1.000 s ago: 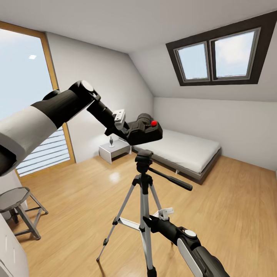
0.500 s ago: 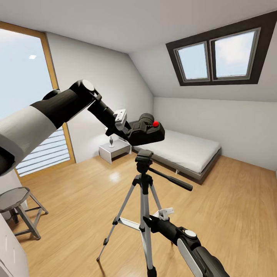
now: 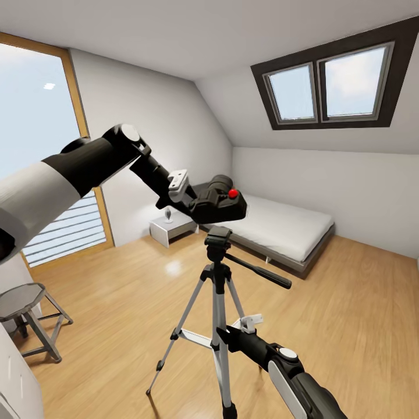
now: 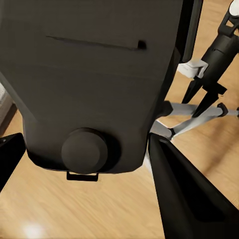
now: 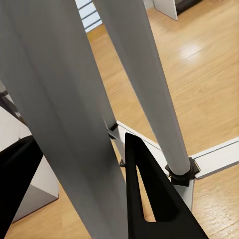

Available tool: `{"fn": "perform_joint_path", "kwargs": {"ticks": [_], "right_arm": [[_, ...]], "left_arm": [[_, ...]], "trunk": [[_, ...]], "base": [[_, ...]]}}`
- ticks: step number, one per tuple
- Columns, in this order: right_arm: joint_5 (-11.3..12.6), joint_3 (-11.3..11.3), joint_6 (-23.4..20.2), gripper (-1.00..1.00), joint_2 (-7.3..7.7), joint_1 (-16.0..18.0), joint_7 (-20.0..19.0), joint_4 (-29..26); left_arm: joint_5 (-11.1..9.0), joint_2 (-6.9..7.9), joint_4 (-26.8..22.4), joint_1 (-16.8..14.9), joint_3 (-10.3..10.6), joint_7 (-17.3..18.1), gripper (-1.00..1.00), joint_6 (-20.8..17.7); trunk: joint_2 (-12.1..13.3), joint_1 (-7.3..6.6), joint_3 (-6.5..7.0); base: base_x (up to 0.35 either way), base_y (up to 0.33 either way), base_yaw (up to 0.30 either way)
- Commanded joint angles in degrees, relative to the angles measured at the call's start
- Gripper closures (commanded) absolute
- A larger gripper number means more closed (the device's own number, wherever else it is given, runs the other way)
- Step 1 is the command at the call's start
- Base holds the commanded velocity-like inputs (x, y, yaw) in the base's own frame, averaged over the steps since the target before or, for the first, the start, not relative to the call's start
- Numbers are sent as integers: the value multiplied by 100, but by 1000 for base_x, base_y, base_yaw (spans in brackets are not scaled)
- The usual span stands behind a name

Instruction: Attach the digital camera to the camera tripod in the bedroom.

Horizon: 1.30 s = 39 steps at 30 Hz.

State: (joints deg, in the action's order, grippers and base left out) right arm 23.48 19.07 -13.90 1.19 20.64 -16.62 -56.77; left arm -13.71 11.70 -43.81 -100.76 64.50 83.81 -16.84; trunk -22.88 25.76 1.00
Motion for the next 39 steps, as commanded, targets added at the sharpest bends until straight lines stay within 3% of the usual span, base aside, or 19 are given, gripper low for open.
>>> {"fn": "perform_joint_path", "kwargs": {"ticks": [1,18,32,39], "right_arm": [[26,5,-30,100,7,2,1,0],[25,1,-10,100,9,2,3,0],[24,10,7,100,10,2,7,0],[8,16,10,100,6,2,9,0]], "left_arm": [[-53,29,3,-9,38,-4,100,11],[-79,383,77,-8,45,-10,100,635],[-92,389,674,-9,-35,-26,100,1127],[-311,420,793,54,-449,-50,100,1325]], "trunk": [[-4,3,-3],[-4,3,-3],[-4,3,-3],[-4,3,-3]], "base": [[0,0,0],[0,0,0],[0,0,0],[0,0,0]]}}
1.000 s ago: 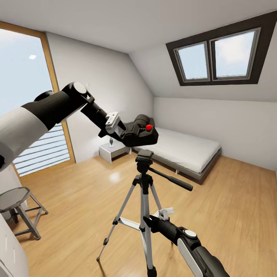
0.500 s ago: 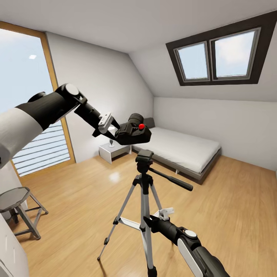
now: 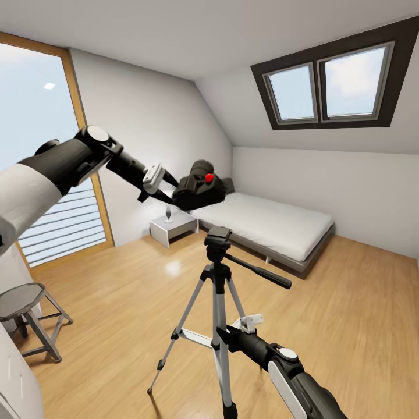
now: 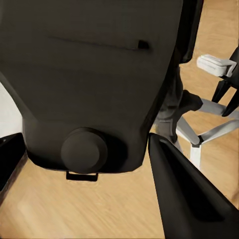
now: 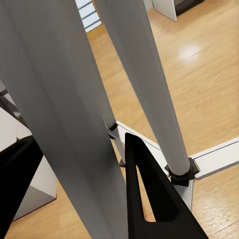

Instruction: Attach the digital camera to the camera tripod in the bedroom.

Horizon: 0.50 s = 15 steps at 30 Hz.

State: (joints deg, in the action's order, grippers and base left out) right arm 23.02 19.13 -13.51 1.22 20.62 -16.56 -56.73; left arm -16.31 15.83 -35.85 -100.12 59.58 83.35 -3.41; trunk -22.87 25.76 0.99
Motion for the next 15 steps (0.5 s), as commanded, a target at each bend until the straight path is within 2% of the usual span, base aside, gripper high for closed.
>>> {"fn": "perform_joint_path", "kwargs": {"ticks": [1,11,15], "right_arm": [[52,10,-30,100,4,3,3,-5],[46,22,-29,100,2,3,4,-5],[45,26,-29,100,1,3,4,-5]], "left_arm": [[-94,6,6,15,-46,-8,100,17],[-304,-34,99,108,-645,-35,100,199],[-328,-48,121,119,-790,-53,100,270]], "trunk": [[-5,3,-3],[-5,3,-3],[-5,3,-3]], "base": [[0,0,0],[0,0,0],[0,0,0]]}}
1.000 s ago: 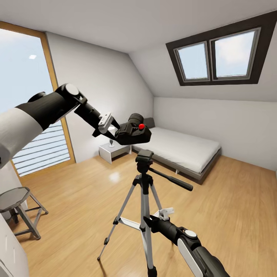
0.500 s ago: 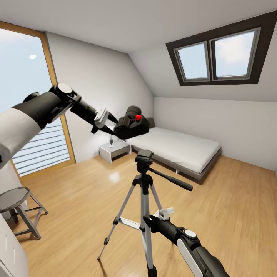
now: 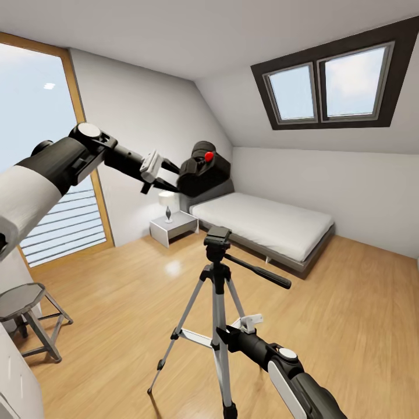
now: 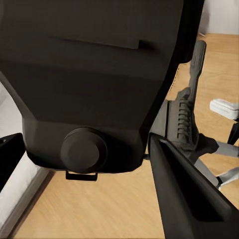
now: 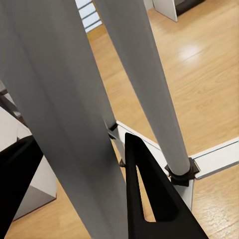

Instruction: Attach the digital camera to the camera tripod in the bedroom.

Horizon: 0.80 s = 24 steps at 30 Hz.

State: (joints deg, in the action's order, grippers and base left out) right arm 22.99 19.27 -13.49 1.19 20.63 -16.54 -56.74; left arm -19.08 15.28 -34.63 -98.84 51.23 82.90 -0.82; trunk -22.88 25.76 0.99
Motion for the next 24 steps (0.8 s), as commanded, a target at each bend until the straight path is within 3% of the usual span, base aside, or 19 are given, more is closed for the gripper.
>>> {"fn": "perform_joint_path", "kwargs": {"ticks": [1,7,17,24], "right_arm": [[48,12,-31,100,4,2,1,-3],[48,14,-31,100,4,2,1,-3],[47,8,-32,100,4,2,1,-3],[47,-4,-33,100,7,2,-5,-3]], "left_arm": [[-57,-8,22,-6,16,-25,100,50],[-72,-155,283,1,-45,-84,100,246],[-46,-647,964,5,-103,-95,100,662],[5,-874,1243,7,-51,-78,100,733]], "trunk": [[-5,3,-3],[-5,3,-3],[-5,3,-3],[-5,3,-3]], "base": [[0,0,0],[0,0,0],[0,0,0],[0,0,0]]}}
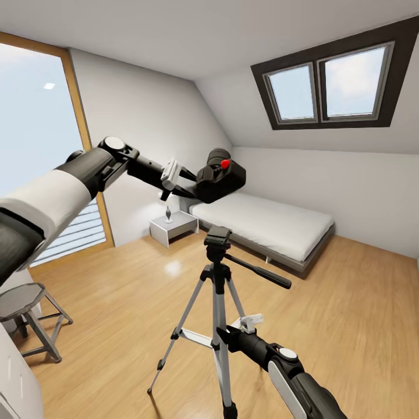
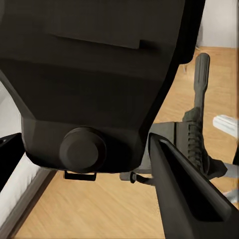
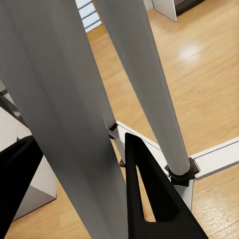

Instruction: Attach the digital camera to the camera tripod in the bedroom.

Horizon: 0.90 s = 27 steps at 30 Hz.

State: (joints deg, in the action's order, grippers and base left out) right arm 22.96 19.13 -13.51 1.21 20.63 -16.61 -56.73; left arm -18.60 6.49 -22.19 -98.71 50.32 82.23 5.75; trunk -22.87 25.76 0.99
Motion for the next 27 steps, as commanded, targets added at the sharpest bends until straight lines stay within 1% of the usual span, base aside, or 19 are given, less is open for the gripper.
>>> {"fn": "perform_joint_path", "kwargs": {"ticks": [1,3,4,7,10,11,12,16,27], "right_arm": [[50,9,-32,100,6,3,2,-4],[50,10,-31,100,4,3,1,-4],[50,10,-31,100,4,3,1,-4],[50,8,-32,100,5,3,1,-4],[50,1,-35,100,7,3,0,-4],[50,-3,-43,100,7,3,-3,-4],[50,-2,-42,100,8,3,-2,-4],[50,4,-27,100,10,3,-1,-4],[50,10,-21,100,11,3,0,-4]], "left_arm": [[-35,-22,25,-7,54,-3,100,82],[-1,-66,62,-9,120,20,100,86],[-1,-66,62,-9,120,20,100,86],[75,-130,97,-22,335,75,100,71],[115,-197,121,-39,607,119,100,52],[137,-224,137,-46,910,154,100,38],[150,-228,140,-42,967,160,100,36],[172,-252,143,-38,1036,169,100,38],[186,-276,139,-42,1080,193,100,33]], "trunk": [[-5,2,-2],[-5,2,-2],[-5,2,-2],[-5,2,-2],[-5,2,-2],[-5,2,-2],[-5,2,-2],[-5,2,-2],[-5,2,-2]], "base": [[0,0,0],[0,0,0],[0,0,0],[0,0,0],[0,0,0],[0,0,0],[0,0,0],[0,0,0],[0,0,0]]}}
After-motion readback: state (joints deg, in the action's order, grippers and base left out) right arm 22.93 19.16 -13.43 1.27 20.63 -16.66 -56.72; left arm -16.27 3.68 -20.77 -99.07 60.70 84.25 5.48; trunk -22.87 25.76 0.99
